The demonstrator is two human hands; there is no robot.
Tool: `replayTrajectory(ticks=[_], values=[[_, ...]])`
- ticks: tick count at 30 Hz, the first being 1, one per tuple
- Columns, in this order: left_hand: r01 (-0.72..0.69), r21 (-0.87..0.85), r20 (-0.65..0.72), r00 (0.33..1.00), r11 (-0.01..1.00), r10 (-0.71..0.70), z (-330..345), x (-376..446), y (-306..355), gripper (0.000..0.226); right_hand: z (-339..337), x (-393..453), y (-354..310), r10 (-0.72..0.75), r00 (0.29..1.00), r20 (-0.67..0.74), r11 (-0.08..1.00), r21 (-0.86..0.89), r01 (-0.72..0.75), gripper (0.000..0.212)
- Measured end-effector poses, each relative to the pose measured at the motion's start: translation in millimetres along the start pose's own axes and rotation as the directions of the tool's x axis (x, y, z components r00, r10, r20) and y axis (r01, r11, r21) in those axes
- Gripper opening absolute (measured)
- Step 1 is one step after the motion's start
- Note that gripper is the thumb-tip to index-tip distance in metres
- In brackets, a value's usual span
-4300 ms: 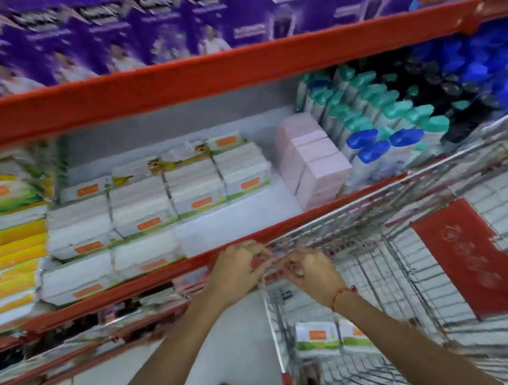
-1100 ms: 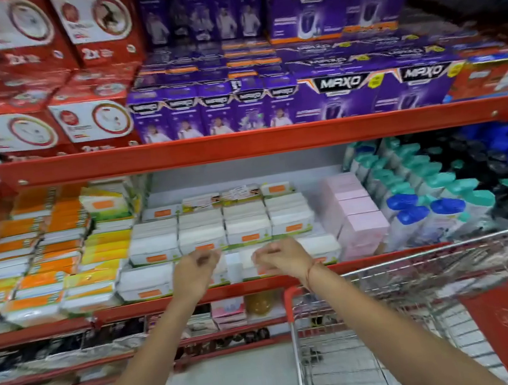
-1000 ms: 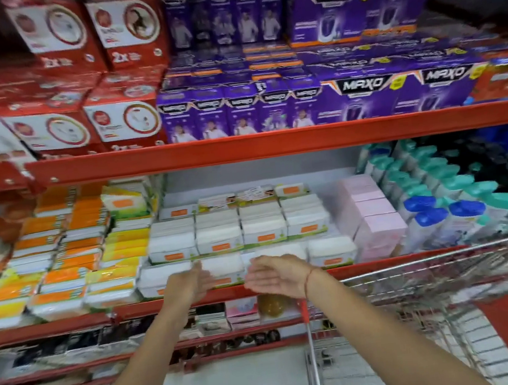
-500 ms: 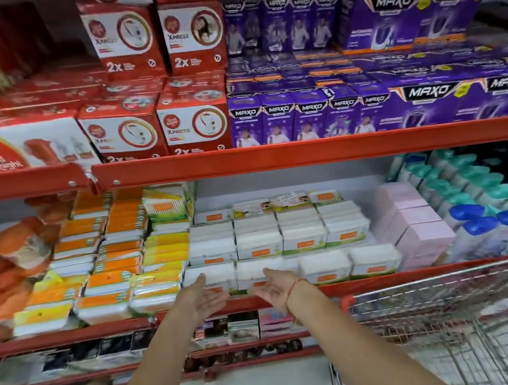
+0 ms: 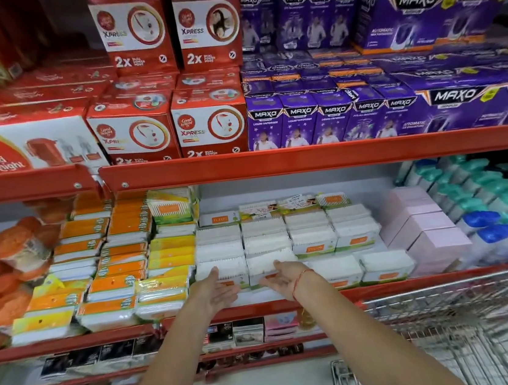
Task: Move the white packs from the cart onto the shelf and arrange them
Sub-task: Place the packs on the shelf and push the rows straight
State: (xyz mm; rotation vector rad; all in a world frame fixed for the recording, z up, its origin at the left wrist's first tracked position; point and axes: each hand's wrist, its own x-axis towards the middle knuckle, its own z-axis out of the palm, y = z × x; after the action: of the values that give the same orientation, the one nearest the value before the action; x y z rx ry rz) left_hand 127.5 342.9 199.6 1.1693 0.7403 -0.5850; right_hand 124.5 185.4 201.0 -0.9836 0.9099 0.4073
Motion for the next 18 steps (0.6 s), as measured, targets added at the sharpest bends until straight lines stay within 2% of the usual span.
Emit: replayTrajectory(ticks=[7,12,18], values=[[-0.009,0.023,-0.02,1.0,1.0,0.009,1,-2,-1,0.06,0,7,3,-0.001,1.0,-0.028,0.998,0.07,0.003,0.042],[-0.016,0.056,-0.026,1.0,0.998,0.017,2,-3,-1,0.062,1,9,2,-0.068,0.997,0.028,0.998,0.01,0.068,0.042],[-0.012,0.072,-0.034,0.999,0.997,0.014,6,0,-14,0.067,-18,1,4,0.009,0.999,0.04,1.0,0.009,-0.009,0.049]])
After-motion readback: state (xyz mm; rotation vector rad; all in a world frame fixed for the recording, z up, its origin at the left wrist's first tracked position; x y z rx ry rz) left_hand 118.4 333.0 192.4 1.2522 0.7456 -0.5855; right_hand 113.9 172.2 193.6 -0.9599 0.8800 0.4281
